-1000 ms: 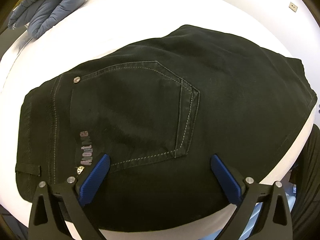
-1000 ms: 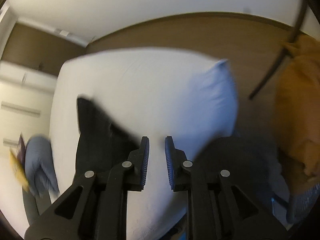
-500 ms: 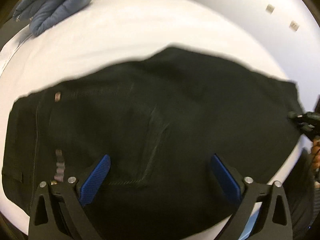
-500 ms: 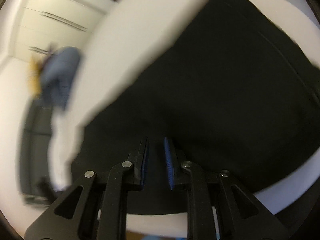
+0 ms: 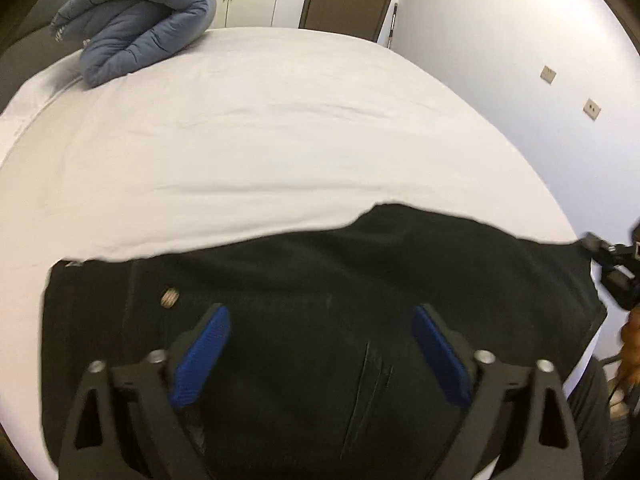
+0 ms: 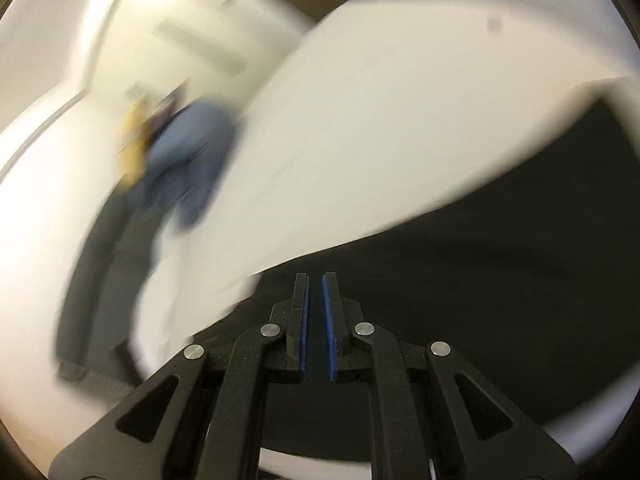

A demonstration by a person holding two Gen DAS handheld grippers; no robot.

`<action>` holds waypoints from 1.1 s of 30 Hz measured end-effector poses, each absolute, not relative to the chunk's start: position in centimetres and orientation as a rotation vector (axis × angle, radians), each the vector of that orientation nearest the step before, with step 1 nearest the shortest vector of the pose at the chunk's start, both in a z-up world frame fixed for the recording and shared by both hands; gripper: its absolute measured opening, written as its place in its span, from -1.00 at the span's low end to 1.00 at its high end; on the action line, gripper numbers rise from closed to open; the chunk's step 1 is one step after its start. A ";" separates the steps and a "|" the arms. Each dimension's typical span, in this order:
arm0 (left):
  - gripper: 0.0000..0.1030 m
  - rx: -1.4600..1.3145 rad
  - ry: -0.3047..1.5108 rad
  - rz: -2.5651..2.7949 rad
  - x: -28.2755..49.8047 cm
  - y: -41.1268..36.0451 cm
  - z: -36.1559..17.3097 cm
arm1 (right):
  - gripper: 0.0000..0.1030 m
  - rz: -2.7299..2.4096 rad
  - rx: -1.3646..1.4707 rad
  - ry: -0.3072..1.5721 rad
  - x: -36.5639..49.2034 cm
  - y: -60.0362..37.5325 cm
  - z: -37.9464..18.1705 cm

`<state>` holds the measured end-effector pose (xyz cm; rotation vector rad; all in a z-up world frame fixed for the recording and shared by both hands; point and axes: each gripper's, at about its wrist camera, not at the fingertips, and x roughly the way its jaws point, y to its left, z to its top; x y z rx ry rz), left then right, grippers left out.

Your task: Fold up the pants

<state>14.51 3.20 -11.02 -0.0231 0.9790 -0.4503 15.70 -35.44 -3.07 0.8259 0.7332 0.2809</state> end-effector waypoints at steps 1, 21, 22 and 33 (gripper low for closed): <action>0.36 -0.040 0.994 -0.443 15.2 3.4 -11.5 | -0.84 0.357 0.846 0.742 17.9 -32.8 -3.7; -0.91 -0.286 1.101 -0.403 15.8 10.6 -17.2 | -1.00 -0.206 1.261 0.589 19.7 -45.0 -15.3; -0.91 -0.263 1.102 -0.385 15.6 10.4 -16.8 | -1.00 -0.256 1.286 0.558 17.9 -46.8 -14.9; -0.78 -0.071 1.113 -0.554 11.1 -4.4 -16.2 | -1.00 0.091 1.182 0.841 15.6 -34.3 -16.0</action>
